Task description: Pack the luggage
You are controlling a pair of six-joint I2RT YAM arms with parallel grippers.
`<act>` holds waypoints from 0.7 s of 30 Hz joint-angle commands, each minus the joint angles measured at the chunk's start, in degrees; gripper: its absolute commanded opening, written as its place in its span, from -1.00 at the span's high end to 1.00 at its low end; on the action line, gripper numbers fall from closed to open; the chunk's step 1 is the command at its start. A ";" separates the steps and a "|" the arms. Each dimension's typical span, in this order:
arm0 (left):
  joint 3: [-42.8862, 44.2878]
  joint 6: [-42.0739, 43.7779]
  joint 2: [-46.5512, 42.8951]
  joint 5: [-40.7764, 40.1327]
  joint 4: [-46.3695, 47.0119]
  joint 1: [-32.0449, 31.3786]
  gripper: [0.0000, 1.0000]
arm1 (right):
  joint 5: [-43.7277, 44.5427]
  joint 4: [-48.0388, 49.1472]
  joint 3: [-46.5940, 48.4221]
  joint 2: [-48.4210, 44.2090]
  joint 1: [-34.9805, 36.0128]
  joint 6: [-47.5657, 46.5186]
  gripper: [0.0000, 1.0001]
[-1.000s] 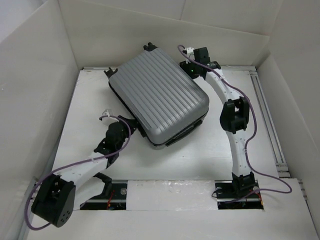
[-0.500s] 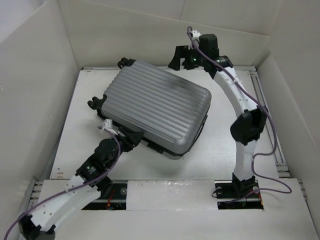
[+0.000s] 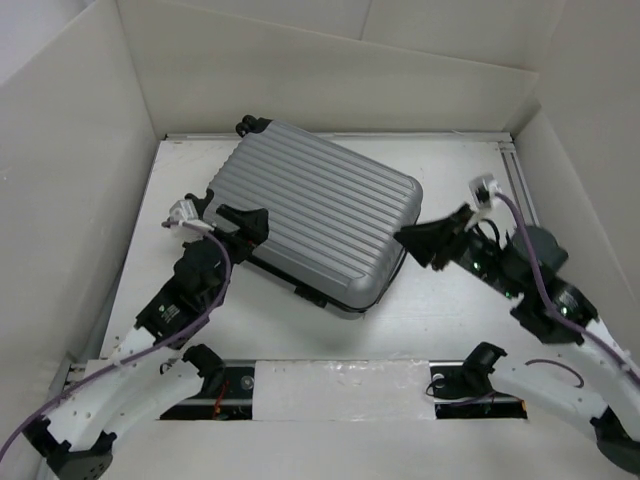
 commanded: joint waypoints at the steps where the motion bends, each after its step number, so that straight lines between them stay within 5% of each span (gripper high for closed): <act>1: 8.53 4.09 8.95 -0.83 0.12 3.32 -0.97 | 10.66 0.85 -13.86 -9.61 0.94 11.21 0.41; 4: 14.17 5.59 18.19 16.53 0.11 16.83 -0.97 | 9.78 -2.13 -19.93 -17.62 2.52 14.13 0.28; 5: 13.66 5.59 19.86 22.68 4.64 27.40 -0.97 | 10.82 -3.53 -19.95 -18.94 3.13 14.74 0.02; 6: 11.47 2.45 19.88 35.27 6.60 33.51 -0.95 | 11.36 -6.59 -19.95 -18.95 3.66 14.74 -0.13; 8: 8.39 -1.08 20.40 47.12 10.47 45.73 -0.91 | 11.36 -8.46 -20.47 -19.56 4.19 14.74 -0.44; 9: 6.72 -2.49 20.40 52.40 14.40 56.93 -0.91 | 11.36 -9.34 -20.48 -19.57 4.19 14.74 -0.49; 11: 3.37 -4.26 21.27 62.71 15.41 65.00 -0.91 | 10.14 -9.35 -21.78 -20.27 5.42 14.74 -0.56; 14: 2.24 -1.80 25.58 64.22 13.64 66.88 -0.94 | 8.82 -8.29 -24.33 -20.98 5.95 15.27 -0.68; 21: -2.61 -4.60 34.80 73.35 27.78 71.54 -0.99 | 5.56 -4.78 -29.69 -18.52 7.27 14.74 -0.79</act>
